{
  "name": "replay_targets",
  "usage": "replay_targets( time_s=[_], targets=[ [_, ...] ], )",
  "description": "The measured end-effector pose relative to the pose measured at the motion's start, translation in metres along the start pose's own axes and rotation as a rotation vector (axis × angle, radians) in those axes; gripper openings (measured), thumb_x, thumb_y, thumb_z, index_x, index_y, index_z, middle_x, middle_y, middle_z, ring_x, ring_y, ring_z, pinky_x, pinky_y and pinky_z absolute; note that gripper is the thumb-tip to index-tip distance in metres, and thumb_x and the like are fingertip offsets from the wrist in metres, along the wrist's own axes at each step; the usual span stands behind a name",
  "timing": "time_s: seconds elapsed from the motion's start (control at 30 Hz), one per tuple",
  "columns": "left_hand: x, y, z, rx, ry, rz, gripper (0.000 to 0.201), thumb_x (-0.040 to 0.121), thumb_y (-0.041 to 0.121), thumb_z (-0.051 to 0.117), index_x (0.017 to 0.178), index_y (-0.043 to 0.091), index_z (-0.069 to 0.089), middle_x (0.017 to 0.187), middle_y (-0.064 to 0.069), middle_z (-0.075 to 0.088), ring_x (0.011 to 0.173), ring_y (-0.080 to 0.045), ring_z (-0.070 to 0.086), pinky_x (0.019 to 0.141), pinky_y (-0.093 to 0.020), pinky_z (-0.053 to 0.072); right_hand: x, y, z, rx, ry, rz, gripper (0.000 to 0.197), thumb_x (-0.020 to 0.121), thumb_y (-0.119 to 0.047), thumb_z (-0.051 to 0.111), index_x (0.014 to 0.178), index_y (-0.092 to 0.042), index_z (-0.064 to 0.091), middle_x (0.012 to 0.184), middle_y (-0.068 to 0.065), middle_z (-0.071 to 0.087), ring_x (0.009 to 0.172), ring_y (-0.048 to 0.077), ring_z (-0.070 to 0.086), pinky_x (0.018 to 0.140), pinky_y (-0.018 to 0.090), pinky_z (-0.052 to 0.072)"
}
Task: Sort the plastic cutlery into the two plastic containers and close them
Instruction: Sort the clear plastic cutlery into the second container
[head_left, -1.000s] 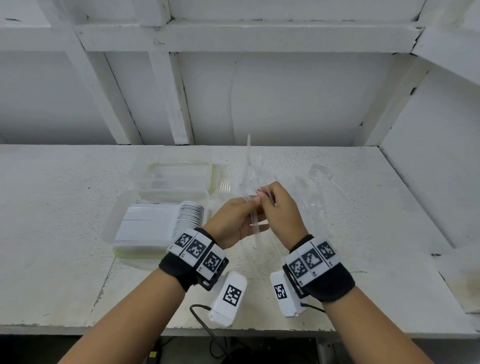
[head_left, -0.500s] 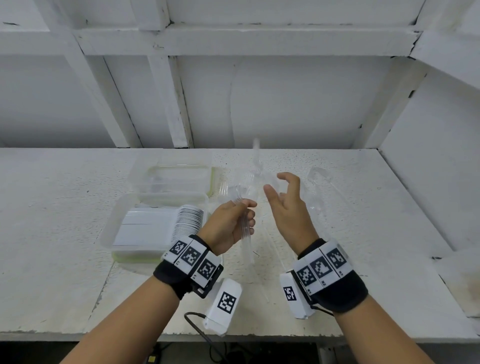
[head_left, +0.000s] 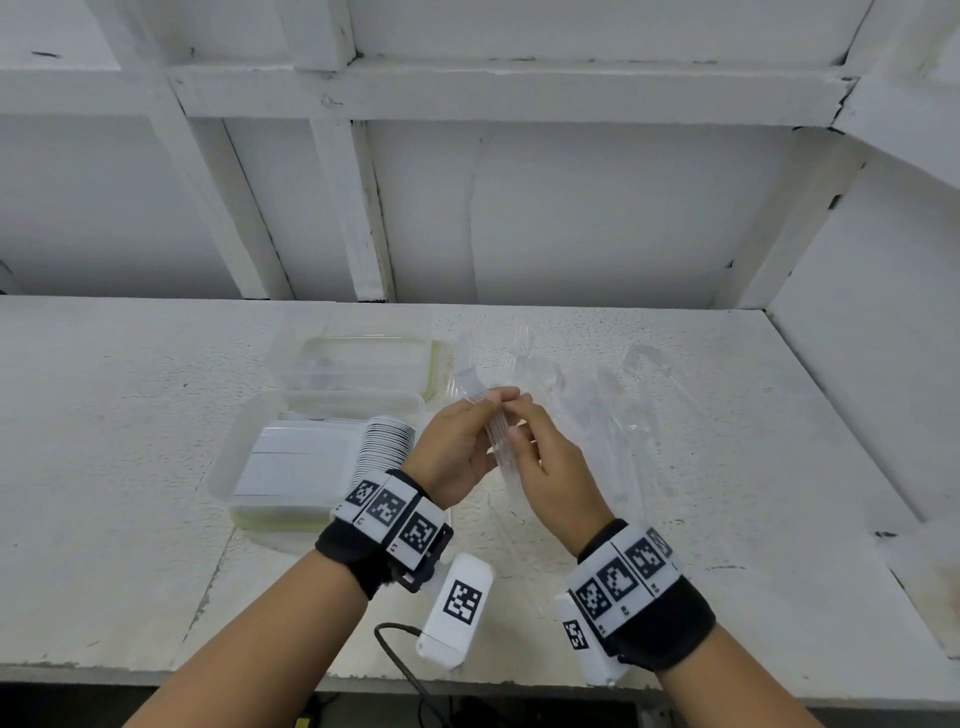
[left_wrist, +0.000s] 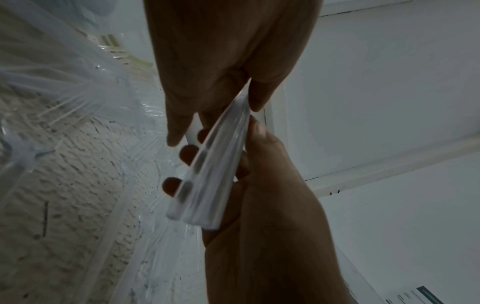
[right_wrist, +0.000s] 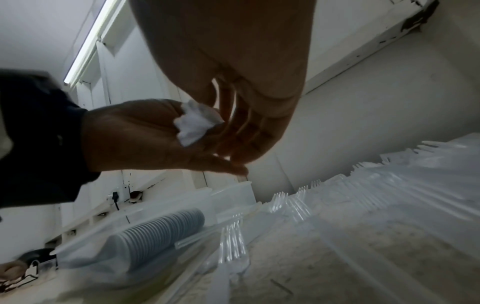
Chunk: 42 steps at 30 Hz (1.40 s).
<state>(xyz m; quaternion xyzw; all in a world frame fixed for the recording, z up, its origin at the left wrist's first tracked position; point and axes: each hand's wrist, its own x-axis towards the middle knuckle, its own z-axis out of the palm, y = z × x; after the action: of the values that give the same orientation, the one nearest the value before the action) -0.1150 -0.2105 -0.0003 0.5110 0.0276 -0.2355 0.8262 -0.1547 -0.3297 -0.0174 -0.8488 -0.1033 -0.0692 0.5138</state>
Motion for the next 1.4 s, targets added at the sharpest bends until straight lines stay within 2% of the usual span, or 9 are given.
replay_targets(
  time_s=[0.13,0.23,0.33,0.47,0.53,0.67,0.87,1.03,1.4],
  targets=[
    [0.003,0.008,-0.001,0.053,0.035,0.052,0.023,0.1,0.019,0.038,0.1,0.009,0.058,0.111,-0.006,0.06,0.081,-0.014,0.064,0.071,-0.033,0.05,0.006,-0.011,0.001,-0.049,-0.114,0.031,0.041,0.097,-0.02,0.044,0.137,-0.026,0.034,0.079,-0.013,0.052,0.073,0.006,0.059,0.068,0.018,0.046],
    [0.005,0.024,-0.004,0.111,0.036,0.065,0.024,0.1,0.023,0.038,0.103,0.011,0.058,0.113,-0.006,0.058,0.096,-0.015,0.056,0.084,-0.03,0.049,0.024,-0.021,0.004,-0.184,-0.068,-0.034,0.041,0.098,-0.016,0.038,0.138,-0.026,0.034,0.087,-0.007,0.057,0.074,0.005,0.056,0.069,0.022,0.047],
    [0.008,0.05,-0.01,0.153,0.045,0.1,0.026,0.101,0.025,0.035,0.102,0.013,0.058,0.116,-0.007,0.059,0.103,-0.017,0.055,0.097,-0.038,0.044,0.05,-0.037,0.007,-0.256,-0.074,-0.095,0.044,0.098,-0.013,0.037,0.138,-0.028,0.032,0.104,0.007,0.06,0.088,0.02,0.06,0.078,0.037,0.052],
    [0.018,0.096,-0.031,0.124,0.05,0.113,0.039,0.102,0.029,0.029,0.123,0.007,0.053,0.118,-0.007,0.055,0.096,-0.013,0.059,0.088,-0.033,0.045,0.097,-0.064,0.014,-0.074,-0.191,-0.109,0.042,0.098,-0.01,0.038,0.137,-0.024,0.035,0.088,-0.007,0.055,0.071,0.003,0.052,0.063,0.012,0.042],
    [0.022,0.117,-0.045,0.123,0.048,0.078,0.043,0.102,0.033,0.028,0.125,0.007,0.053,0.113,-0.005,0.056,0.094,-0.012,0.059,0.087,-0.032,0.045,0.12,-0.075,0.024,-0.048,-0.214,-0.12,0.04,0.098,-0.01,0.038,0.137,-0.018,0.036,0.109,0.001,0.058,0.087,0.009,0.057,0.073,0.017,0.041],
    [0.029,0.156,-0.082,0.338,0.143,0.008,0.033,0.1,0.037,0.034,0.089,0.018,0.058,0.089,0.001,0.064,0.088,-0.012,0.059,0.086,-0.03,0.043,0.166,-0.079,0.051,-0.039,-0.26,-0.094,0.04,0.098,-0.014,0.04,0.138,-0.011,0.036,0.131,0.007,0.051,0.114,0.018,0.051,0.092,0.026,0.038],
    [0.031,0.193,-0.167,0.957,0.37,-0.229,0.043,0.098,0.044,0.035,0.11,0.012,0.06,0.107,-0.002,0.065,0.101,-0.018,0.059,0.096,-0.031,0.04,0.218,-0.059,0.081,-0.283,-0.51,0.0,0.045,0.1,-0.02,0.037,0.143,-0.014,0.028,0.145,0.008,0.04,0.132,0.024,0.039,0.103,0.03,0.032],
    [0.037,0.191,-0.206,1.283,0.54,-0.257,0.04,0.1,0.029,0.037,0.12,-0.001,0.056,0.117,-0.01,0.063,0.095,-0.022,0.056,0.085,-0.032,0.044,0.233,-0.038,0.108,-0.472,-0.656,0.038,0.041,0.1,-0.021,0.038,0.14,-0.016,0.031,0.138,0.013,0.046,0.125,0.026,0.045,0.098,0.03,0.034],
    [0.056,0.162,-0.219,1.351,0.466,-0.342,0.024,0.097,0.016,0.045,0.114,0.001,0.054,0.112,-0.018,0.066,0.082,-0.02,0.062,0.061,-0.022,0.045,0.245,-0.009,0.132,-0.669,-0.738,0.11,0.041,0.1,-0.018,0.037,0.139,-0.013,0.03,0.13,0.018,0.05,0.115,0.031,0.051,0.095,0.035,0.039]
  ],
)
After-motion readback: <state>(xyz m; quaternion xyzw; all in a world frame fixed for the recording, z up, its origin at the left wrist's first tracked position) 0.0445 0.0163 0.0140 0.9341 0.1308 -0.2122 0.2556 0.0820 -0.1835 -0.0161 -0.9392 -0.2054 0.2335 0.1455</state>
